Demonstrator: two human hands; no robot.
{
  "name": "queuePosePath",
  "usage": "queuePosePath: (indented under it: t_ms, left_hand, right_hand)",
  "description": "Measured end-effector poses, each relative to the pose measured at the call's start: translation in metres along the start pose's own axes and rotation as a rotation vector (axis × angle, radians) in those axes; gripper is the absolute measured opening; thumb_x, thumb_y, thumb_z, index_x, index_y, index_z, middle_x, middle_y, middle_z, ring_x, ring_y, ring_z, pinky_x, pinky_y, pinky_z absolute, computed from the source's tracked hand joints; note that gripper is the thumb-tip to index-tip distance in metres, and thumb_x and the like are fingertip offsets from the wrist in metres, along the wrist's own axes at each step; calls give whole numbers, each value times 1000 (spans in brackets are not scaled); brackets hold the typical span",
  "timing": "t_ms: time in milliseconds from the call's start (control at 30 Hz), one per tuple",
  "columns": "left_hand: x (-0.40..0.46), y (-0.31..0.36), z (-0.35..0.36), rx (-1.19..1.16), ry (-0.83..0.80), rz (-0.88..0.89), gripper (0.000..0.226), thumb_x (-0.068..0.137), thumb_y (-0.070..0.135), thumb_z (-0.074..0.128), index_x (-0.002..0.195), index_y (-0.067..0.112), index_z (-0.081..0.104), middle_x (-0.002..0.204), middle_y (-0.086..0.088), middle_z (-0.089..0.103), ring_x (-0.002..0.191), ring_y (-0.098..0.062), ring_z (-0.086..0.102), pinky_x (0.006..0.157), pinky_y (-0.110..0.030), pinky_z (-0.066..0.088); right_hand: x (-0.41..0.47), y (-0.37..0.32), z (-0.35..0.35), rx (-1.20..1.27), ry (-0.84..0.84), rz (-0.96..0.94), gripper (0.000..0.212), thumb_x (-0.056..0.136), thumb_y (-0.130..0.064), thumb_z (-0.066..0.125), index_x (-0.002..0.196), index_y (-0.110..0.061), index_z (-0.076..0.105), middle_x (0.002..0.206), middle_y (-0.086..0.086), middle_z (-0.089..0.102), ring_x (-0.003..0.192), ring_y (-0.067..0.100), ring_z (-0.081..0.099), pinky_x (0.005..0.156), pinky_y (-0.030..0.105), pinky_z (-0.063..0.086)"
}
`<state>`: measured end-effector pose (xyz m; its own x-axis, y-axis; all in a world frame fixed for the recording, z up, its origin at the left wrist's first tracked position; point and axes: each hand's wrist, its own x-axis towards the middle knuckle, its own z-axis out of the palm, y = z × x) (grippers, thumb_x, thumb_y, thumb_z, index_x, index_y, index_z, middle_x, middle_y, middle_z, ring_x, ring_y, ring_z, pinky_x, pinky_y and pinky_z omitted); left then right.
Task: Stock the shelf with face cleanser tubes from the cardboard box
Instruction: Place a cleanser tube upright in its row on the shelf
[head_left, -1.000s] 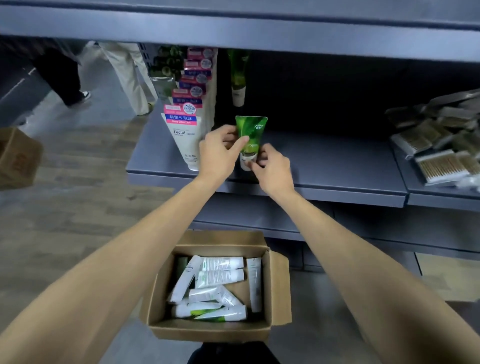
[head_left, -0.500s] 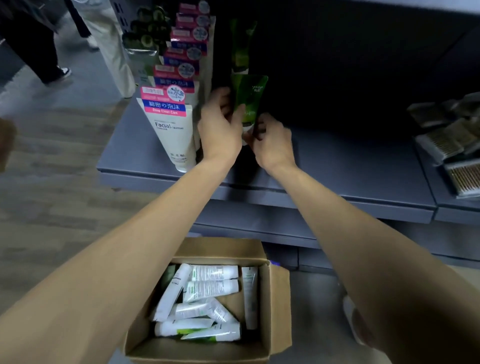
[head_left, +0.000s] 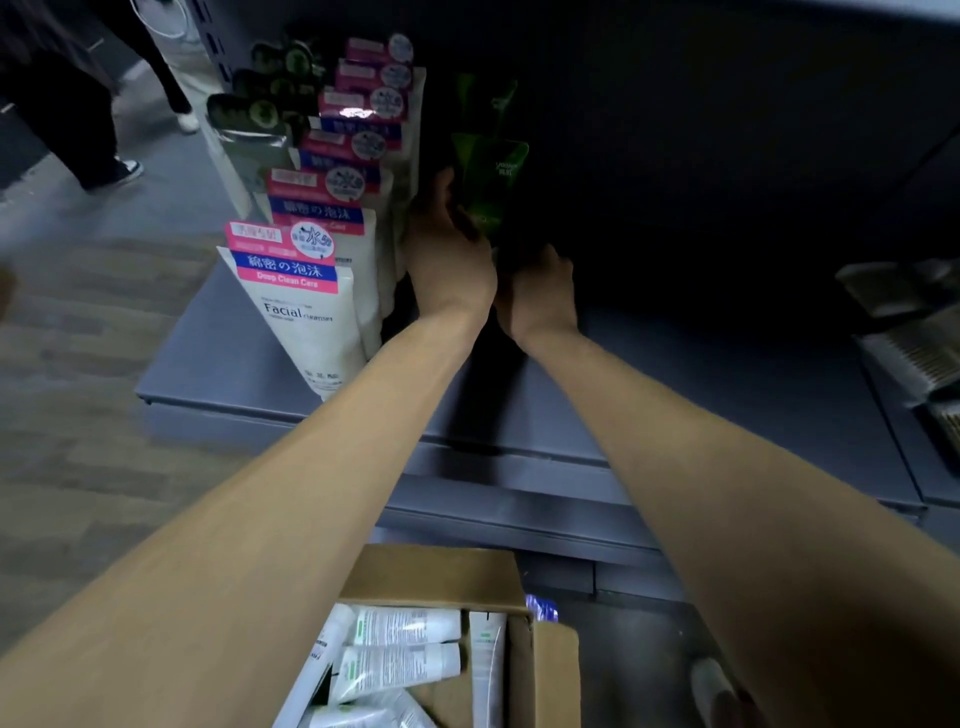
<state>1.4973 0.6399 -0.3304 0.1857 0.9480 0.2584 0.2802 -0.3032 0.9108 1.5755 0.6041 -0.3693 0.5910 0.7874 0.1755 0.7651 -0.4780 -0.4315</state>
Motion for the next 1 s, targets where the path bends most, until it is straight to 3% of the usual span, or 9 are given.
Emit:
queuePosePath:
  t_ms: [100,267,400,500,600,900,1000]
  left_hand:
    - [7,0,6,56,23,15,41,97,2,42,137,9,50,128,-10,60,119,-20,54,86,-1,29]
    - [12,2,12,17,18,-17,45,96,2,42,140,11,47,130,-11,57,121,-20,53,99,-23,39]
    - [22,1,19,21,32,-12,44,97,2,43,140,8,46,131,-15,56,124,-24,51,102,-26,35]
    - [28,-1,23,29,29,-25,44,98,4,43,141,9,45,135,-14,54,127,-24,49,103,-25,35]
    - [33,-3,26,26,32,-21,46,96,3,44,142,9,45,135,-15,54,128,-25,48,106,-33,36]
    - [43,-4,31,23,54,-3,47,96,2,45,142,8,44,140,-15,49,132,-26,43,108,-31,32]
    - [44,-4,33,25,45,-12,48,96,2,45,144,8,42,143,-14,46,135,-24,41,109,-28,30]
  right_hand:
    - [8,-2,1,52,-5,20,30,99,-25,42,119,-9,58,118,11,62,107,31,57,75,27,30]
    - [17,-3,-5,91,-23,35,30,100,-26,42,121,-11,59,118,9,63,109,29,57,75,24,29]
    - [25,-6,-6,175,-40,78,30,100,-27,45,120,-11,60,119,10,62,112,29,55,80,29,39]
    - [32,-8,-5,182,-46,85,26,99,-25,46,114,-10,62,112,9,64,104,27,59,76,30,43]
    - [37,-8,-5,229,-53,121,26,99,-24,47,115,-9,62,112,10,64,105,27,60,81,35,51]
    - [50,-5,1,167,-46,74,29,101,-25,45,123,-13,59,122,8,61,114,27,55,79,26,36]
    - [52,-5,0,130,-77,76,36,103,-28,44,135,-15,51,135,8,53,125,28,46,85,25,32]
